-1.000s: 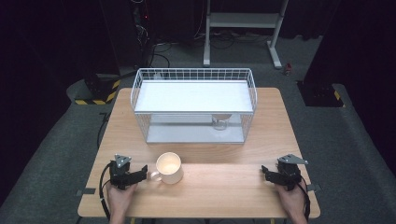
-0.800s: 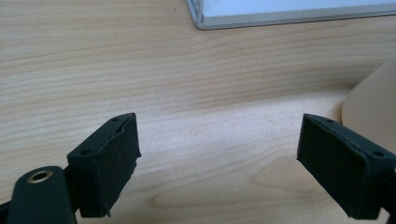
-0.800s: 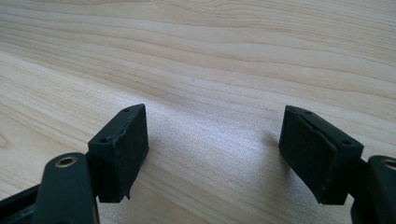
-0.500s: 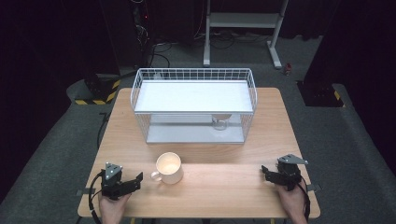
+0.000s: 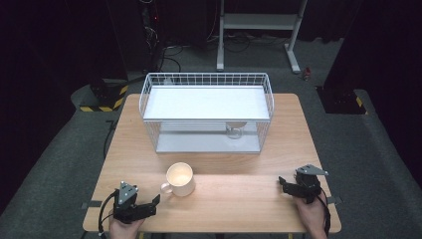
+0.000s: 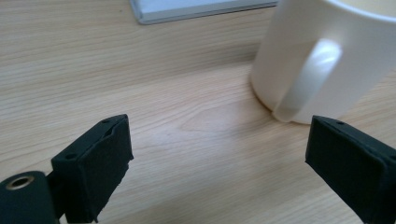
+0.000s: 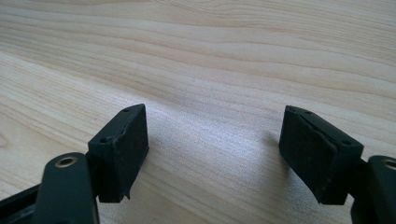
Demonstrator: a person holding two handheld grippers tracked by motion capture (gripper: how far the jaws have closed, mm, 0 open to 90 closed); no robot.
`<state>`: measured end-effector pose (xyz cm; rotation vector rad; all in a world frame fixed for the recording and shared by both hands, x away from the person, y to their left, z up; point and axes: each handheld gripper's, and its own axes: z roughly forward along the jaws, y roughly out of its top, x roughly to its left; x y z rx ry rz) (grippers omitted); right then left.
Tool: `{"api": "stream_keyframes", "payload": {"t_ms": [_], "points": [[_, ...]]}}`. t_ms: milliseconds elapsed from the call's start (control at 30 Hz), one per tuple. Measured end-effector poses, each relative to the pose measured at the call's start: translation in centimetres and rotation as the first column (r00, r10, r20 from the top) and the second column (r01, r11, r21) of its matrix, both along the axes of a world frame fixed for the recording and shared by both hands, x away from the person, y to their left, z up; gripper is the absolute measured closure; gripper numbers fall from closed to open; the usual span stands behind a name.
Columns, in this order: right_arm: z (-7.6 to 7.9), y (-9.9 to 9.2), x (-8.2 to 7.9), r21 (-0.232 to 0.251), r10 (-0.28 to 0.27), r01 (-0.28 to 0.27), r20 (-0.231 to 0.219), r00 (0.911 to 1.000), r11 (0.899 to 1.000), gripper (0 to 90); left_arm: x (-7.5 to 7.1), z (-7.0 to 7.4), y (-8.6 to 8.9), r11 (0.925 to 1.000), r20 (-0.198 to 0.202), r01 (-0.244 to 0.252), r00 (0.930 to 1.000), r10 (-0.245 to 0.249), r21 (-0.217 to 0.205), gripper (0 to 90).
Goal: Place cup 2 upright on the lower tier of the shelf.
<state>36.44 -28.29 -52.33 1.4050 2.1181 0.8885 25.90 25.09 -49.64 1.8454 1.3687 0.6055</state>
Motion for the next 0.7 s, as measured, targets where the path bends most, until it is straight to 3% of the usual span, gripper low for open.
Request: {"api": "stream_keyframes", "payload": {"t_ms": [200, 700], "points": [[0.0, 0.0, -0.1, 0.001, 0.0, 0.0, -0.002, 1.0, 1.0, 24.0, 0.1, 0.3, -1.5, 0.9989, 0.01, 0.041, 0.9991, -0.042, 0.024, 6.4], [0.0, 0.0, -0.1, -0.001, 0.003, -0.003, 0.001, 1.0, 1.0, 23.9, 1.1, 0.5, -3.7, 0.9941, 0.021, 0.109, 0.9938, -0.109, 0.002, 3.8]]}}
